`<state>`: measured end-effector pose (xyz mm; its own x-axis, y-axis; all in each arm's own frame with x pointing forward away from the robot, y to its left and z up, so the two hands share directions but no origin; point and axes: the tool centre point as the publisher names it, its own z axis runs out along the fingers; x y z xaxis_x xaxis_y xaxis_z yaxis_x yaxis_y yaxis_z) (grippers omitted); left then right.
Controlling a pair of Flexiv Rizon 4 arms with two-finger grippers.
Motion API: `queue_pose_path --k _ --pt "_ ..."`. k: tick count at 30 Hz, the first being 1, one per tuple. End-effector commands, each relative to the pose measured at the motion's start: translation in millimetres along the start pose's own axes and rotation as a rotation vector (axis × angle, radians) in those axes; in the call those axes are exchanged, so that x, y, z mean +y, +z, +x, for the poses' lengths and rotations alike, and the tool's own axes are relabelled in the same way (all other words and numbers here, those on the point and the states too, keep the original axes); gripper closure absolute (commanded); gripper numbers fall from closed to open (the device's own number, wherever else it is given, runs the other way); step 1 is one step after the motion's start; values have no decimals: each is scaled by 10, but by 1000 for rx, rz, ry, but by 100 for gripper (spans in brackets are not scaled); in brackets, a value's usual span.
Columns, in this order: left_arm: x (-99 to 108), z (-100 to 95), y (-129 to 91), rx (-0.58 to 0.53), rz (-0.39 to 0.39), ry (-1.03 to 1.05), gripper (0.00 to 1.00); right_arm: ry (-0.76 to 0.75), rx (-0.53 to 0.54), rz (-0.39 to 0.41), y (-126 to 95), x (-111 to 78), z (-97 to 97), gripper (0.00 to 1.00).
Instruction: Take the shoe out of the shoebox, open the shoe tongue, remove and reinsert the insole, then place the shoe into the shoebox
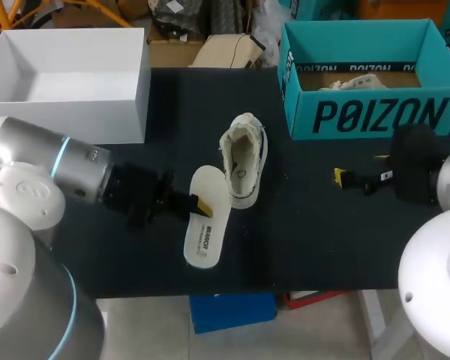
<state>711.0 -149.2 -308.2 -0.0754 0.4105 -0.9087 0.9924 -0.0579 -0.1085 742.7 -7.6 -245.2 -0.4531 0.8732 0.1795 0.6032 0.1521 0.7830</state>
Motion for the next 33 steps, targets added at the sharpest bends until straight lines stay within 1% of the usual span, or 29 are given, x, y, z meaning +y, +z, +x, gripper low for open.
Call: queue_pose_path --k 1,17,18,19,21,24,25,26,27,30,33 --pt "-51 -66 -28 96 -35 -7 100 1 97 11 -16 18 -35 0" --pt "-51 -66 -28 96 -35 -7 100 1 97 11 -16 18 -35 0" --pt "-41 -66 -27 40 26 -57 100 1 97 11 -16 18 -35 0" --pt "-27 -60 -21 8 90 -96 100 1 97 11 -16 18 -35 0" --pt "10 -54 6 -9 173 -144 100 1 97 11 -16 18 -35 0" --pt "45 -75 51 -25 250 -204 100 1 97 11 -16 18 -35 0" --pt "54 -87 60 -1 250 -193 100 1 97 11 -16 18 -35 0" --pt "66 -88 66 16 268 -202 100 1 97 11 -16 18 -35 0" --pt "74 -87 71 10 299 -224 100 1 97 11 -16 18 -35 0" --pt "109 -111 74 57 344 -220 100 1 97 11 -16 18 -35 0" --pt "171 -145 68 106 359 -195 100 1 97 11 -16 18 -35 0"
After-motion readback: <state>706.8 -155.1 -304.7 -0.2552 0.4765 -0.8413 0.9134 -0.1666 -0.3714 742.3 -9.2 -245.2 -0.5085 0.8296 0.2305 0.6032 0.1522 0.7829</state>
